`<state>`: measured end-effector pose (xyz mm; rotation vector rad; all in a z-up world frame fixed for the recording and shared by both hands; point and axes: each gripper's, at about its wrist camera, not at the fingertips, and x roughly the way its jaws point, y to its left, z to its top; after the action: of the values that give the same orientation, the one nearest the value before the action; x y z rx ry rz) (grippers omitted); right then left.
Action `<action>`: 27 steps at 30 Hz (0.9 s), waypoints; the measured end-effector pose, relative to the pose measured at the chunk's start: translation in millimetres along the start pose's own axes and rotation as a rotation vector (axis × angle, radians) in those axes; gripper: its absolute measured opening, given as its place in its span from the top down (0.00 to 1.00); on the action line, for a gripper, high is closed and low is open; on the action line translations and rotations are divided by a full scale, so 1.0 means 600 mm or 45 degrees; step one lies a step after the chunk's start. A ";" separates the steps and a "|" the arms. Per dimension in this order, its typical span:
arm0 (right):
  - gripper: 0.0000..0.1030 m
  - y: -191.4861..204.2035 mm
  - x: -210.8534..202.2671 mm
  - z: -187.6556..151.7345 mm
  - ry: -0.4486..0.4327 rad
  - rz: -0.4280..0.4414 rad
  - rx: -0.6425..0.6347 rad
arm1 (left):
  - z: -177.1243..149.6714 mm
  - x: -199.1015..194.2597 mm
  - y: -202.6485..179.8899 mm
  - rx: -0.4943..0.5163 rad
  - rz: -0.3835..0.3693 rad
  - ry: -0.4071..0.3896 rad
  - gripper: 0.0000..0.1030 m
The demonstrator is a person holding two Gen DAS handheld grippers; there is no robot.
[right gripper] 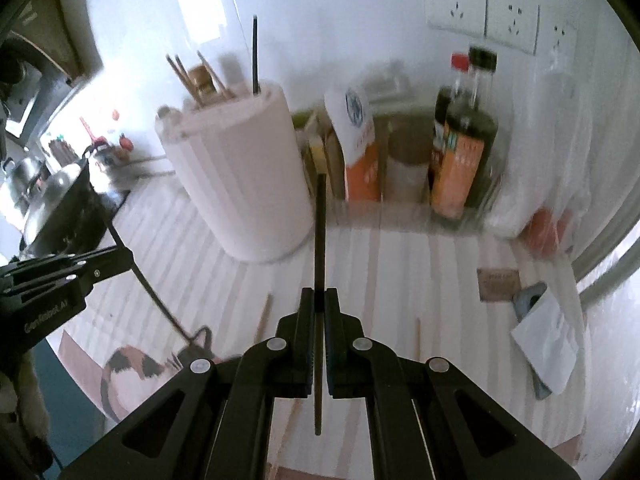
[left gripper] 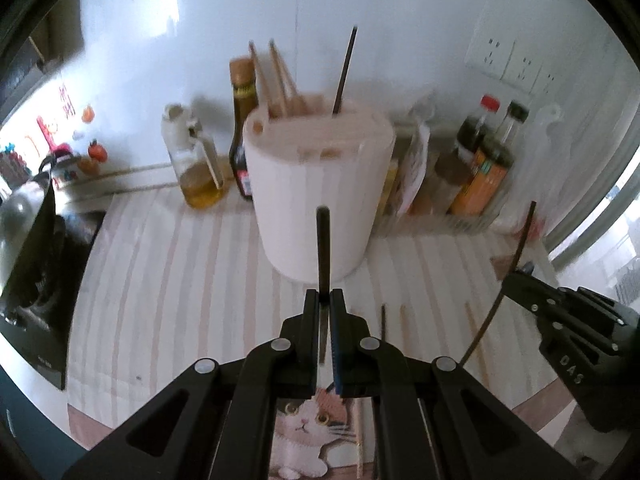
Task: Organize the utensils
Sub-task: 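Lift both dark chopsticks toward the cream holder for insertion, then insert both dark chopsticks into the holder lid slots and open both tools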
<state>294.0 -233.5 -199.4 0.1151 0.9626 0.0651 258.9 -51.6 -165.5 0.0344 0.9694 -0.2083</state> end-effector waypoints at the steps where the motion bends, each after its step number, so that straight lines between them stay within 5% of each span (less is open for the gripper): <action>1: 0.96 0.001 -0.005 0.007 -0.021 0.000 -0.001 | 0.007 -0.006 -0.002 0.001 -0.006 -0.015 0.98; 17: 0.96 0.009 -0.134 0.228 -0.376 0.078 0.020 | 0.209 -0.159 -0.020 0.000 -0.152 -0.326 0.98; 27: 0.96 0.027 -0.146 0.380 -0.478 0.139 0.060 | 0.342 -0.160 0.007 0.040 -0.084 -0.393 0.98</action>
<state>431.2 -242.7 2.7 0.2152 0.5825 0.1170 374.3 -57.3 29.2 -0.0015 0.6604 -0.2808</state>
